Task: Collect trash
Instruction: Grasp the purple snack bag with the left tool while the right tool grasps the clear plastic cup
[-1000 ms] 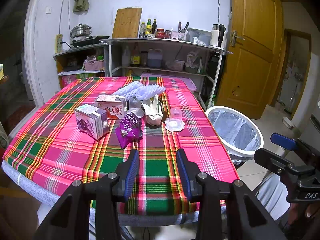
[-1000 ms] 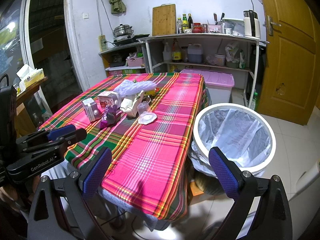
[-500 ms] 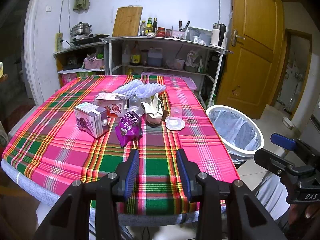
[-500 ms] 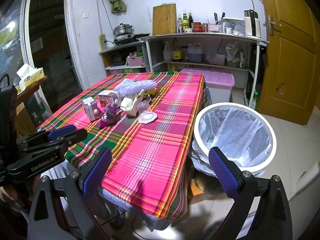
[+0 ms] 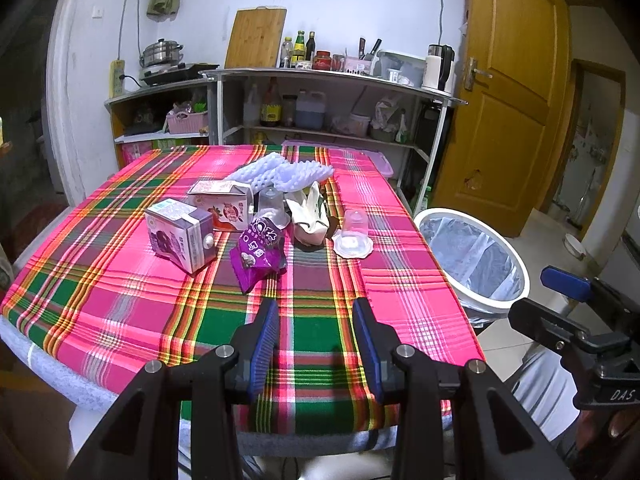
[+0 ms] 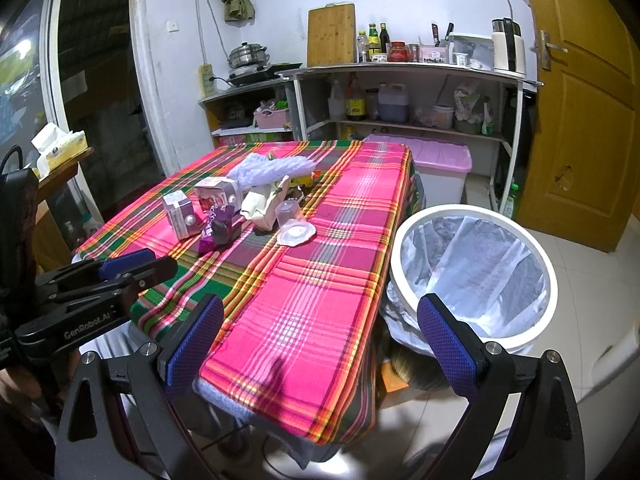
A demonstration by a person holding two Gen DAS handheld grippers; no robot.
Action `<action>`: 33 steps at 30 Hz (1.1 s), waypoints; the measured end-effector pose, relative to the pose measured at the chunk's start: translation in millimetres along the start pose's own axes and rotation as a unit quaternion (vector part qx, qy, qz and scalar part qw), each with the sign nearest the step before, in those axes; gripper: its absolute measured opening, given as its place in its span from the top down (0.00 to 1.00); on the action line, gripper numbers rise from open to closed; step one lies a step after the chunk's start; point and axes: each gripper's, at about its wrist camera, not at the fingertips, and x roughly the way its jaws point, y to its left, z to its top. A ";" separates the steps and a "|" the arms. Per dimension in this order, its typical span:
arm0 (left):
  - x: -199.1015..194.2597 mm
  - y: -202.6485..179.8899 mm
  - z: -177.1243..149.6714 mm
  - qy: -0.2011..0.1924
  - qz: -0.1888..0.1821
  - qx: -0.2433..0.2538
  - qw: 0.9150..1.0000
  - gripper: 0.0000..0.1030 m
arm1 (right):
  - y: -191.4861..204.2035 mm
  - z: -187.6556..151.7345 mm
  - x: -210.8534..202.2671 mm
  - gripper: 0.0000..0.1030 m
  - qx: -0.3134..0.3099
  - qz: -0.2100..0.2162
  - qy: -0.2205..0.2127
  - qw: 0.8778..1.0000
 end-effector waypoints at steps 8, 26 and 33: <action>16.6 15.5 5.5 0.008 0.002 -0.019 1.000 0.63 | 1.8 11.2 21.2 0.05 -0.009 0.004 0.008 1.000; 68.6 45.7 35.1 0.027 0.003 -0.039 0.999 0.50 | 14.1 48.1 102.6 0.23 -0.038 0.050 0.051 0.997; 90.5 49.6 40.6 0.045 0.007 -0.034 0.998 0.50 | 14.3 60.9 136.1 0.32 -0.046 0.061 0.075 0.994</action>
